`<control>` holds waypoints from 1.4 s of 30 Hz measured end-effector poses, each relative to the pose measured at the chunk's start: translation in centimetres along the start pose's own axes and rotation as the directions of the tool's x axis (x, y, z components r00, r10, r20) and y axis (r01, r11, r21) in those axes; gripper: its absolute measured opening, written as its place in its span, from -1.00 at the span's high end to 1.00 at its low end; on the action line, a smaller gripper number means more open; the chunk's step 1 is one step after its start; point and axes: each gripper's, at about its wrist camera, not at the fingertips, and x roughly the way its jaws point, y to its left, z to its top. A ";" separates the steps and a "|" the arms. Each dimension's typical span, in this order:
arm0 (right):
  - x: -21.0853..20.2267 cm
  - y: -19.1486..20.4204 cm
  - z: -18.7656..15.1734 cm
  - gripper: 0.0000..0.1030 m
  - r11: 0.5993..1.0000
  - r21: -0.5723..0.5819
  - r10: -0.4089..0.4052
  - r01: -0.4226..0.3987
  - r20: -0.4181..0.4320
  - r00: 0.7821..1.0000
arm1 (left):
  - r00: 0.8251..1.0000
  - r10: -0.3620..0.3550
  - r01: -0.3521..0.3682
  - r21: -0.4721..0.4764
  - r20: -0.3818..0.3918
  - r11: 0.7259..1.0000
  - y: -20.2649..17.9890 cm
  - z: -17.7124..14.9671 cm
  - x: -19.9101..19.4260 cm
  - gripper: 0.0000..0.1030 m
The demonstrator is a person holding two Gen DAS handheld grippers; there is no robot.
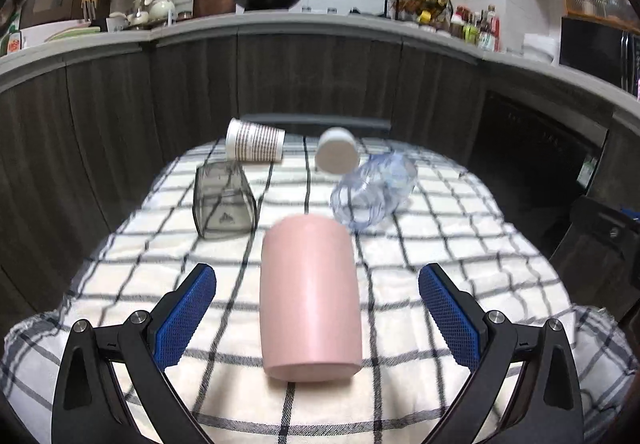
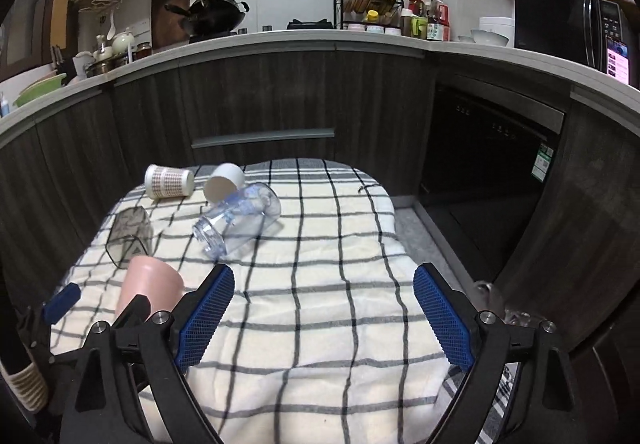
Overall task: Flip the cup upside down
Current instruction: 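Pass the pink cup from the right tool into the left tool's fingers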
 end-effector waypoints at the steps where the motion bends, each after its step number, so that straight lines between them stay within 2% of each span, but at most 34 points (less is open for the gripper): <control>1: 0.3 -0.1 -0.2 -0.77 1.000 0.001 0.002 -0.002 -0.011 1.000 | 1.000 0.005 -0.005 -0.002 -0.016 1.000 0.0 -0.4 0.5 -1.00; 7: 1.5 -0.6 -0.9 -0.77 0.999 0.031 0.013 -0.011 -0.065 0.998 | 0.998 0.058 -0.057 0.031 -0.036 0.998 -0.5 -1.9 2.2 -0.98; 10: 2.0 -0.6 -1.1 -0.77 0.999 0.034 0.013 -0.011 -0.085 0.996 | 0.996 0.059 -0.057 0.032 -0.071 0.998 -0.5 -2.3 3.3 -0.81; 12: 2.5 -0.5 -1.2 -0.77 0.999 0.032 0.014 -0.011 -0.105 0.994 | 0.996 0.048 -0.046 0.034 -0.080 0.998 -0.5 -2.4 3.5 -0.62; 19: 3.1 -0.8 -1.5 -0.77 0.998 0.054 0.026 -0.019 -0.143 0.989 | 0.992 0.049 -0.047 0.016 -0.116 0.999 -0.2 -2.6 4.0 -0.60; 24: 3.4 -0.9 -1.5 -0.77 0.998 0.061 0.027 -0.018 -0.153 0.988 | 0.992 0.051 -0.049 0.025 -0.118 0.999 -0.3 -2.6 4.2 -0.32; 36: 3.2 -0.8 -1.3 -0.77 0.998 0.057 0.032 -0.024 -0.146 0.989 | 0.991 0.038 -0.038 0.005 -0.127 0.999 0.1 -1.8 3.5 -0.31; 39: 2.9 -0.7 -1.0 -0.77 0.997 0.069 0.044 -0.034 -0.147 0.988 | 0.987 0.033 -0.032 0.012 -0.157 0.999 0.2 -0.9 3.0 -0.31; 42: 2.8 -0.7 -0.5 -0.77 0.995 0.090 0.061 -0.047 -0.164 0.985 | 0.975 0.046 -0.041 0.027 -0.217 0.999 0.5 -0.2 2.6 -0.31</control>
